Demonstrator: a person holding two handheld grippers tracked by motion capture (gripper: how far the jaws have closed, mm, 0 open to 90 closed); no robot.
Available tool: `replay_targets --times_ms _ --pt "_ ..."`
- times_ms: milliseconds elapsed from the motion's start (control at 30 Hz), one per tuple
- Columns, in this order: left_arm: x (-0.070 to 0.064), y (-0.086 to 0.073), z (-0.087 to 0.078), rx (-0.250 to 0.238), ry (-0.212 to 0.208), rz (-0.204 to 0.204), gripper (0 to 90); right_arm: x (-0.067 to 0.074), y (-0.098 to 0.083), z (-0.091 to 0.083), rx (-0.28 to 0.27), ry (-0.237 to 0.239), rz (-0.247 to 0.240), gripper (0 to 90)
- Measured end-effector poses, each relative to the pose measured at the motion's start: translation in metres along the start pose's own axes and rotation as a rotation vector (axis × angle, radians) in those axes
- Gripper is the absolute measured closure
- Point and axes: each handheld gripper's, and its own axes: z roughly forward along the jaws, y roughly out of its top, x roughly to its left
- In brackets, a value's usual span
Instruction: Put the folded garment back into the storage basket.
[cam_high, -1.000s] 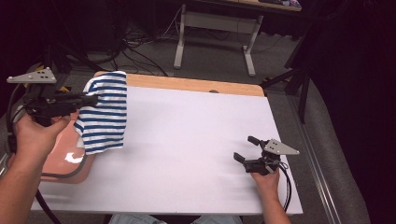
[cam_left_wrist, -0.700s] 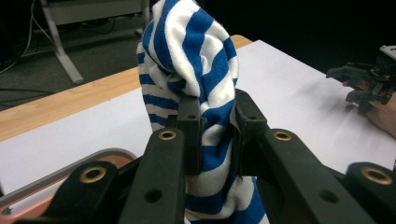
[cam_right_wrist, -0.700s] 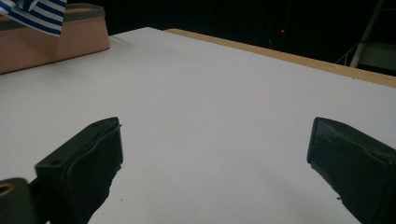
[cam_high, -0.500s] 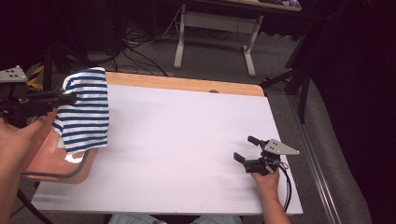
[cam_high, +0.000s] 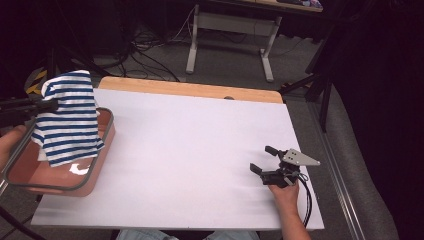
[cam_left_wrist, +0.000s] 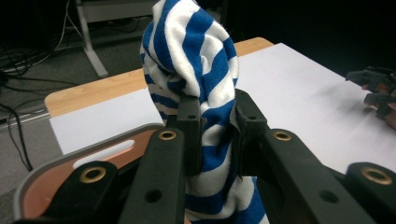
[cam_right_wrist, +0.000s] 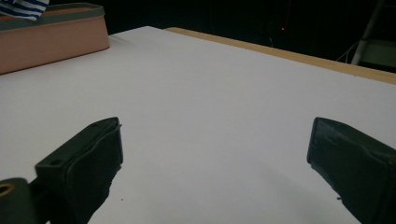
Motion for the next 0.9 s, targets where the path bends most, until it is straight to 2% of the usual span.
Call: replay_targets --times_ms 333,633,900 --pt "0.006 -0.007 -0.010 0.027 0.013 -0.013 76.9 0.000 0.000 0.000 0.003 0.002 0.002 3.9" --pt "0.011 -0.025 -0.005 0.067 -0.026 -0.051 76.9 0.001 0.000 0.001 0.006 0.003 0.000 3.9" --pt "0.023 -0.040 0.000 0.132 -0.066 -0.100 76.9 0.001 0.000 0.002 0.009 0.005 -0.003 3.9"
